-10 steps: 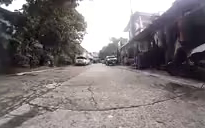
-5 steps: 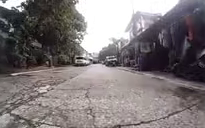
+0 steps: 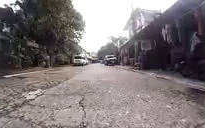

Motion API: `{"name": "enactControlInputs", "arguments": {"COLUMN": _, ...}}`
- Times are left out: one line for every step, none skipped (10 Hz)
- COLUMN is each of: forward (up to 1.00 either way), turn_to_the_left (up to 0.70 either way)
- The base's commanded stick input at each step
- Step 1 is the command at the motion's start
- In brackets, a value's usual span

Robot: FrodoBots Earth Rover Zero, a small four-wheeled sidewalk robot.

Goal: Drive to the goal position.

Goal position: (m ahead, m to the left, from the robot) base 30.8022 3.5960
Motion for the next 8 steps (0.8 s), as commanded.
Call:
{"name": "enactControlInputs", "arguments": {"forward": 0.7, "turn_to_the_left": 0.0}}
{"name": "enactControlInputs", "arguments": {"forward": 0.7, "turn_to_the_left": 0.0}}
{"name": "enactControlInputs", "arguments": {"forward": 0.7, "turn_to_the_left": 0.0}}
{"name": "enactControlInputs", "arguments": {"forward": 0.7, "turn_to_the_left": 0.0}}
{"name": "enactControlInputs", "arguments": {"forward": 0.7, "turn_to_the_left": 0.0}}
{"name": "enactControlInputs", "arguments": {"forward": 0.7, "turn_to_the_left": 0.0}}
{"name": "enactControlInputs", "arguments": {"forward": 0.7, "turn_to_the_left": 0.0}}
{"name": "enactControlInputs", "arguments": {"forward": 0.7, "turn_to_the_left": 0.0}}
